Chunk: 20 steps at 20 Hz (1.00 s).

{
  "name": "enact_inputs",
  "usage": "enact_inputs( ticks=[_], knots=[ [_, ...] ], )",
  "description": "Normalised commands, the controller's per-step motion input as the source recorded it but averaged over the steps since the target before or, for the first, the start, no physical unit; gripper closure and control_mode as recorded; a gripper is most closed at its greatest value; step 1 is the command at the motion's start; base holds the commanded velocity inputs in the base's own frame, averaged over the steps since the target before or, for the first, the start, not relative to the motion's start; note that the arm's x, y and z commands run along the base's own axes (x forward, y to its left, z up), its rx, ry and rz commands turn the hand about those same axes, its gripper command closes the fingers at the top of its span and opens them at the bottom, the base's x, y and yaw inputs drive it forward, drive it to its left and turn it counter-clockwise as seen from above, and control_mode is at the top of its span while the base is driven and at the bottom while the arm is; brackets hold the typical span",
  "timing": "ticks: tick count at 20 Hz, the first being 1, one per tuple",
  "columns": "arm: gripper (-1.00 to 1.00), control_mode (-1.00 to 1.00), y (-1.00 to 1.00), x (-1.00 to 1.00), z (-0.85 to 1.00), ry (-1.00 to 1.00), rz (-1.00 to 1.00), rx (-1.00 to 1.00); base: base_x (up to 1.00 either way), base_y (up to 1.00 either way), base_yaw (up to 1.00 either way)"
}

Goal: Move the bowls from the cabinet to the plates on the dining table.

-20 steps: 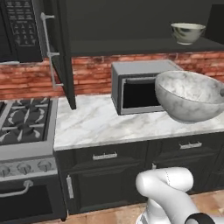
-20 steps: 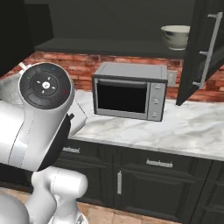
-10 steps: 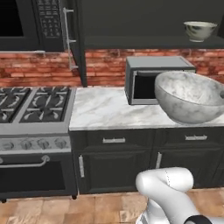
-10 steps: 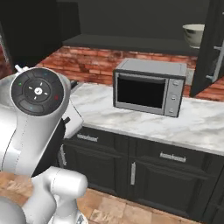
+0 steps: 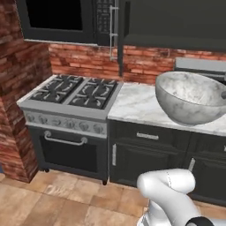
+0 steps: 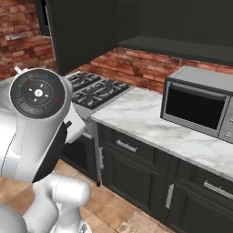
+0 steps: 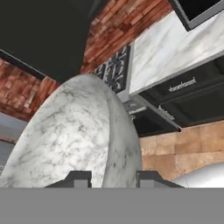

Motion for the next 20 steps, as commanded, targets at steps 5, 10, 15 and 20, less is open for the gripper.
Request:
enact_inputs(
  ticks=[5, 10, 15, 20],
  knots=[
    [1.0, 1.0, 0.0, 0.0, 0.0, 0.0, 0.0, 0.0, -0.66, 0.0, 0.48],
    [1.0, 1.0, 0.0, 0.0, 0.0, 0.0, 0.0, 0.0, -0.72, 0.0, 0.45],
    [1.0, 1.0, 0.0, 0.0, 0.0, 0.0, 0.0, 0.0, -0.48, 0.0, 0.46],
    [1.0, 1.0, 0.0, 0.0, 0.0, 0.0, 0.0, 0.0, -0.28, 0.0, 0.49]
  ],
)
